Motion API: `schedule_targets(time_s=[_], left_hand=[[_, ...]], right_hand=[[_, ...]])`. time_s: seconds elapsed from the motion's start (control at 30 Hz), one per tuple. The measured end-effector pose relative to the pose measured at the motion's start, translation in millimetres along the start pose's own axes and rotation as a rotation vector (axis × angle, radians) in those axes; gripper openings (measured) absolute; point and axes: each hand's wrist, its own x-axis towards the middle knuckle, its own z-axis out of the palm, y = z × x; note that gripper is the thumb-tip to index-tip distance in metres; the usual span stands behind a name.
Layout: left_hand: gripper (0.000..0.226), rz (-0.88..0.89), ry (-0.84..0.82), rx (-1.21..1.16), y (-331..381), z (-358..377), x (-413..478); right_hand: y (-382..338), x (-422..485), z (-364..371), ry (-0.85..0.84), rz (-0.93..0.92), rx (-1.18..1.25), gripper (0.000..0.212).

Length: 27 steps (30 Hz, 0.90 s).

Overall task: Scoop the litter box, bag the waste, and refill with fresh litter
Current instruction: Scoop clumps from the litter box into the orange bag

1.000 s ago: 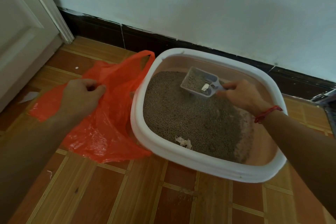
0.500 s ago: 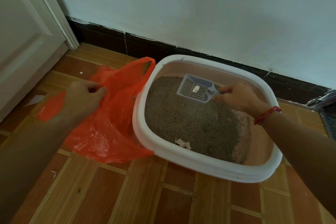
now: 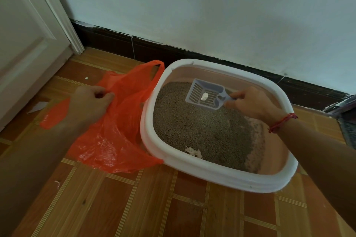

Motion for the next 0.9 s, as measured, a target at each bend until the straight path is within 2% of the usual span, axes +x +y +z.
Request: schedule_targets(time_s=[0.4,0.53,0.7,0.9], left_hand=[[0.017,0.012,0.017,0.010,-6,-4,4],[0.018,0.034,0.029,0.040,-6,-6,3],[0.022,0.041,0.052,0.050,-6,-8,5],[0.024,0.022,0.046,0.034,-7,-15,7]], right_hand=[[-11,0,5,-0.051,-0.063,0.017,0.024],[-28,-3,5,-0.113,-0.141,0.023,0.020],[-58,-7,6,-0.270,-0.266,0.029,0.012],[-108,-4,26,-0.274,-0.413,-0.149,0.027]])
